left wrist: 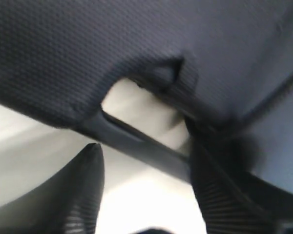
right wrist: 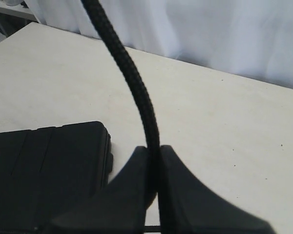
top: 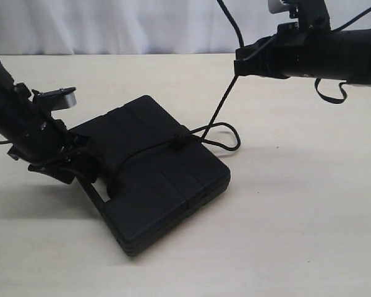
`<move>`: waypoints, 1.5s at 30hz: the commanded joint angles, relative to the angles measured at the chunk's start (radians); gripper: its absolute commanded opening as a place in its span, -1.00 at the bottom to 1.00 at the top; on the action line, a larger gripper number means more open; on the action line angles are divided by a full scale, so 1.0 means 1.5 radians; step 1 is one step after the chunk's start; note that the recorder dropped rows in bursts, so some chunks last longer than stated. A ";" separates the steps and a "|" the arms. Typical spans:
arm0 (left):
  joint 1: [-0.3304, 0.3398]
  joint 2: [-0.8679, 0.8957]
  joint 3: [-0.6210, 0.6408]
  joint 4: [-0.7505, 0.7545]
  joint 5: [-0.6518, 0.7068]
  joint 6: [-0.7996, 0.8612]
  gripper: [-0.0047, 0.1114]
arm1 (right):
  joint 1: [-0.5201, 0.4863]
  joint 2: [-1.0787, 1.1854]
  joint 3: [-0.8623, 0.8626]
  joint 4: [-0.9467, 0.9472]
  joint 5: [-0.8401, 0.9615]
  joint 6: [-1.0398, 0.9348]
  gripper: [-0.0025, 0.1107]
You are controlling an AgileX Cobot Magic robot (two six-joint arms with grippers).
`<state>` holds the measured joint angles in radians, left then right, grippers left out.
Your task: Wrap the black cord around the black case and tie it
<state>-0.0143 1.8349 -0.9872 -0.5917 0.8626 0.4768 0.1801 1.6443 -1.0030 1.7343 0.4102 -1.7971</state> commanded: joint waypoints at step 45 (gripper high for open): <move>0.110 -0.001 -0.049 -0.012 -0.150 0.019 -0.92 | -0.308 -0.027 0.104 -0.015 -0.134 0.150 -0.88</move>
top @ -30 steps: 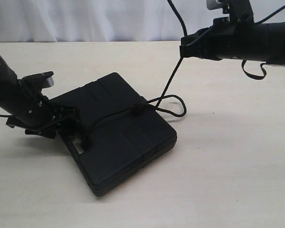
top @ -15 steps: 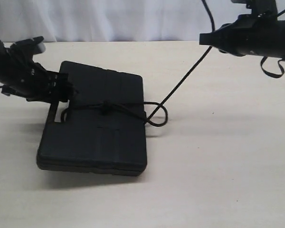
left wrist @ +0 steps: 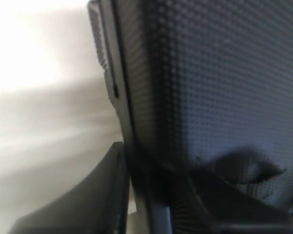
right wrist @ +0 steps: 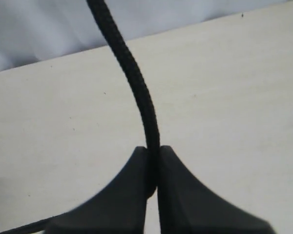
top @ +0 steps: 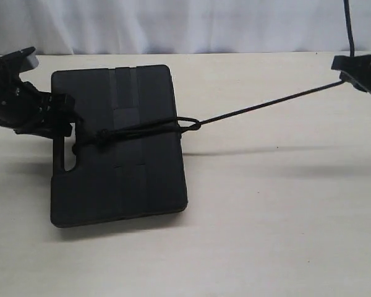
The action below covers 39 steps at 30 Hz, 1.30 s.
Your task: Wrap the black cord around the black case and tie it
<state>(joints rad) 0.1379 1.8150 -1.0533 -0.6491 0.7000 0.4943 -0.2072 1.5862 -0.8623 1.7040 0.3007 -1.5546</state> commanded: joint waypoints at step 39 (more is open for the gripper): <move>0.010 0.061 -0.140 -0.132 0.017 0.178 -0.04 | -0.064 0.131 -0.037 0.027 -0.059 -0.017 -0.88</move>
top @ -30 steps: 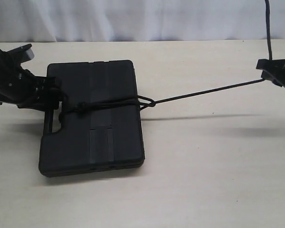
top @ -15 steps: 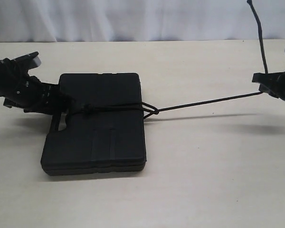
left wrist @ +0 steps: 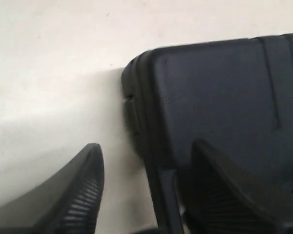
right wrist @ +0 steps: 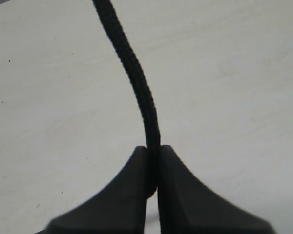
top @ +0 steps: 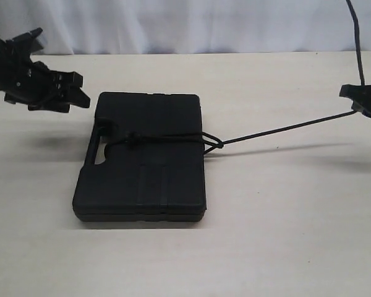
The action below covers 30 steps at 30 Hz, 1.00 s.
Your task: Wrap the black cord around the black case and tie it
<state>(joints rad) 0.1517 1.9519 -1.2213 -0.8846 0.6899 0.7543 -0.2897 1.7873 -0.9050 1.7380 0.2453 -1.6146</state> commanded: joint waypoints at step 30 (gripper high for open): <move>-0.059 -0.240 -0.014 0.501 0.285 -0.388 -0.92 | 0.060 -0.161 -0.149 -1.025 0.492 0.883 -0.88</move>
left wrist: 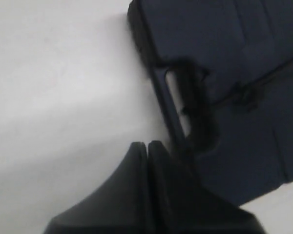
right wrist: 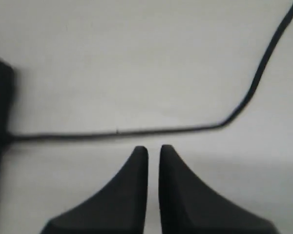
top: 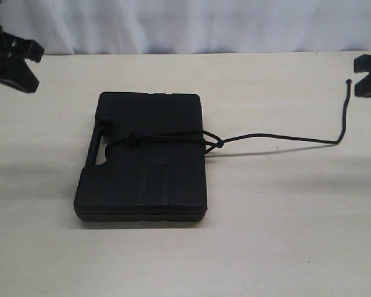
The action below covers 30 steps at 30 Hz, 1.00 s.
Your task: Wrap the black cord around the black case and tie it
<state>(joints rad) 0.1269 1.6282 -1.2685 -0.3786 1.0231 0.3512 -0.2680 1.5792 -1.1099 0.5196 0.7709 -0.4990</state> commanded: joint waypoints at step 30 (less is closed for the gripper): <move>-0.275 -0.709 0.605 0.285 -0.793 -0.089 -0.92 | 0.219 -0.702 0.497 -0.342 -0.555 0.265 -0.88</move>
<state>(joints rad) -0.2792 0.5716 -0.3843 0.0308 -0.0918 0.2116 0.0601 0.5457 -0.3953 0.0062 0.0104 -0.0751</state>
